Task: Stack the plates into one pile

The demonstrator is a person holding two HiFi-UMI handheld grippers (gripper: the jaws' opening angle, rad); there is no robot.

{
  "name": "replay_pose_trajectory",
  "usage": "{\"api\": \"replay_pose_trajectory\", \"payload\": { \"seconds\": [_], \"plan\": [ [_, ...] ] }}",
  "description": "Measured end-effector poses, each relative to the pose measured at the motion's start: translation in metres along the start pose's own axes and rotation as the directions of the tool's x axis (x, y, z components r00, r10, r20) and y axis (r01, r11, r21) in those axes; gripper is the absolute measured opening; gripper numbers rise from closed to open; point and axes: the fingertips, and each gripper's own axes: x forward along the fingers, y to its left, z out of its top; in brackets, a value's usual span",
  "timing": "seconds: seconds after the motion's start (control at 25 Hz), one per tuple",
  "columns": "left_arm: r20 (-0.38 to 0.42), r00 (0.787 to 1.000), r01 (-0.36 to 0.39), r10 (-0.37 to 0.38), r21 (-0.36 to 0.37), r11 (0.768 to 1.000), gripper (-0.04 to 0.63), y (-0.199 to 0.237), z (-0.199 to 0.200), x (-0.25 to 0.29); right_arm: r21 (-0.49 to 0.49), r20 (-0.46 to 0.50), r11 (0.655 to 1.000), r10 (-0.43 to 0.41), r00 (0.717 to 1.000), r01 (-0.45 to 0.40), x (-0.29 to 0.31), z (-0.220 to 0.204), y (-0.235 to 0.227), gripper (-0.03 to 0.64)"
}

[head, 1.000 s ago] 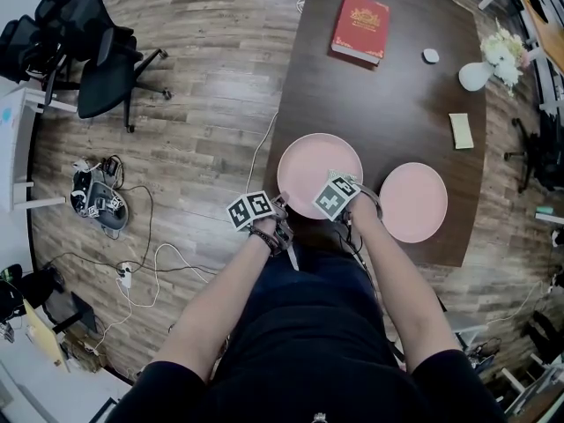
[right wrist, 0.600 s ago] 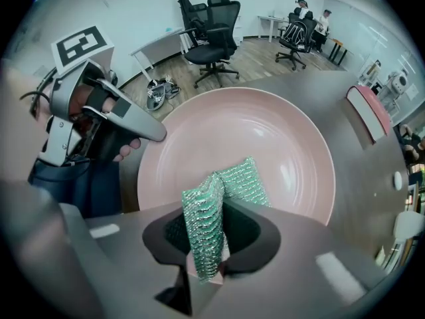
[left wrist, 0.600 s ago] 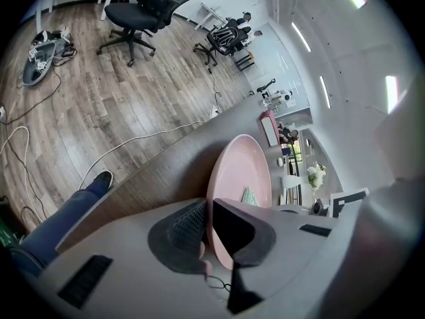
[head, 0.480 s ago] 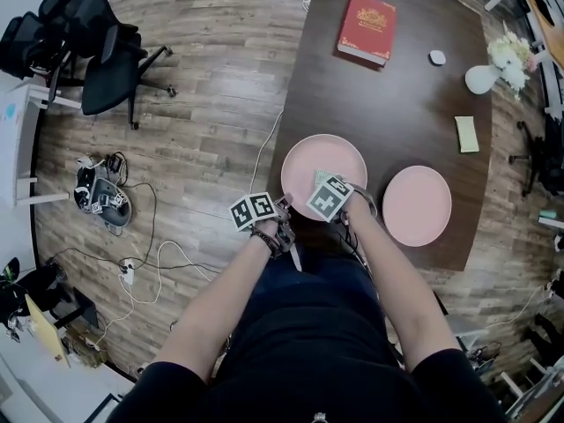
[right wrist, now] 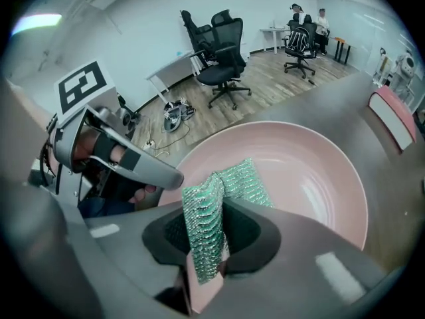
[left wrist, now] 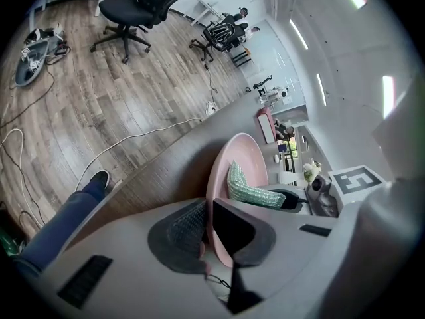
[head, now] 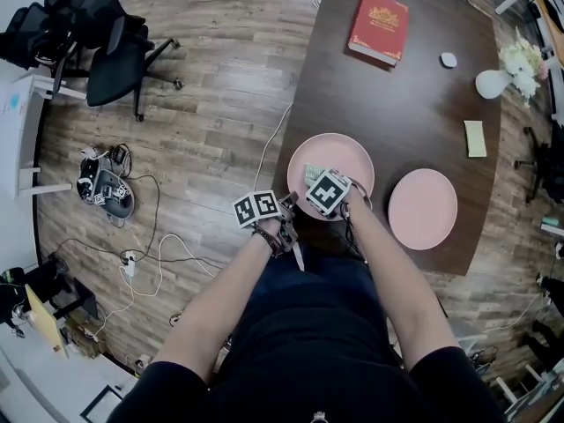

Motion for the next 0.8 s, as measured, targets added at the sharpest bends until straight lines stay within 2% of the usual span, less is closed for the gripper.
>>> {"api": "replay_pose_trajectory", "payload": {
  "seconds": [0.32,0.52,0.8],
  "plan": [
    [-0.022,0.999,0.026,-0.026,0.002,1.0,0.026,-0.001,-0.001,0.0,0.053,0.11,0.997,0.046,0.993,-0.052,0.004,0.025,0.004,0.087],
    [-0.03,0.999,0.028,-0.027,0.012,1.0,0.026,-0.001,-0.002,0.001,0.07,0.145,0.994,0.07,0.987,-0.081,0.007,0.033,0.008,0.087],
    [-0.029,0.999,0.023,-0.023,0.019,1.0,0.026,-0.002,-0.001,-0.001,0.175,0.246,0.973,0.108,0.963,-0.154,0.003,0.043,0.007,0.089]
  ]
}}
